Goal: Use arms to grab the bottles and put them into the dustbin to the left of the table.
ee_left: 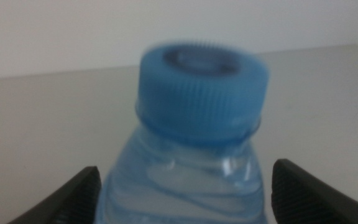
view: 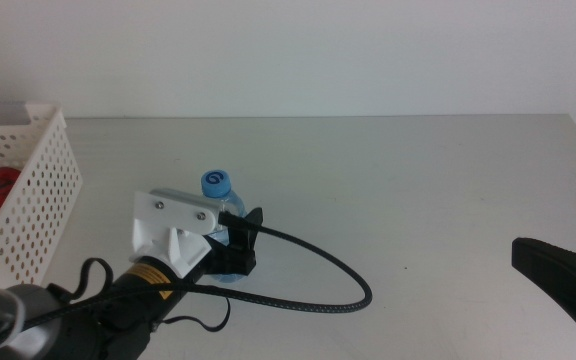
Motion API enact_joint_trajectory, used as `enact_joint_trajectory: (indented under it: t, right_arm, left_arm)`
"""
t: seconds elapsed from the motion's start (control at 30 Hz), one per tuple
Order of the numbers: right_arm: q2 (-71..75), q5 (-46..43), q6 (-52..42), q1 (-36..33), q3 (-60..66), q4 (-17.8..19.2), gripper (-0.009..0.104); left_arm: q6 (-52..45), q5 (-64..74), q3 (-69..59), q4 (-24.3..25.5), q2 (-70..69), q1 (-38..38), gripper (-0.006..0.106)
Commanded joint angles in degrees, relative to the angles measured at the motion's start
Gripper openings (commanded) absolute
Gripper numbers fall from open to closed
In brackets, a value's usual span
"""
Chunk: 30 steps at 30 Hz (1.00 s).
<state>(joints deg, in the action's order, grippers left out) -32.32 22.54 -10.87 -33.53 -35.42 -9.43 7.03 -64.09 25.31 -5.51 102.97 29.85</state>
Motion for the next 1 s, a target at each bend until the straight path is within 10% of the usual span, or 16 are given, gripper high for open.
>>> enact_joint_trajectory:
  t: [0.0,0.4,0.73,0.97]
  right_arm:
    - [-0.1,-4.0,-0.7,-0.3,-1.7,0.2,0.087]
    - [-0.1,-4.0,-0.7,-0.3,-1.7,0.2,0.087]
    - [-0.1,-4.0,-0.7,-0.3,-1.7,0.2,0.087]
    - [-0.1,-4.0,-0.7,-0.3,-1.7,0.2,0.087]
  left_arm:
    - [1.1,-10.9,1.1,-0.2,0.4,0.3,0.092]
    - [3.5,-11.2,1.2,0.2,4.9,0.3,0.092]
    - [3.9,-8.7,-0.2,8.1,1.5,0.4,-0.002]
    - [9.8,19.1,1.5,7.5,-15.1,0.3,-0.002]
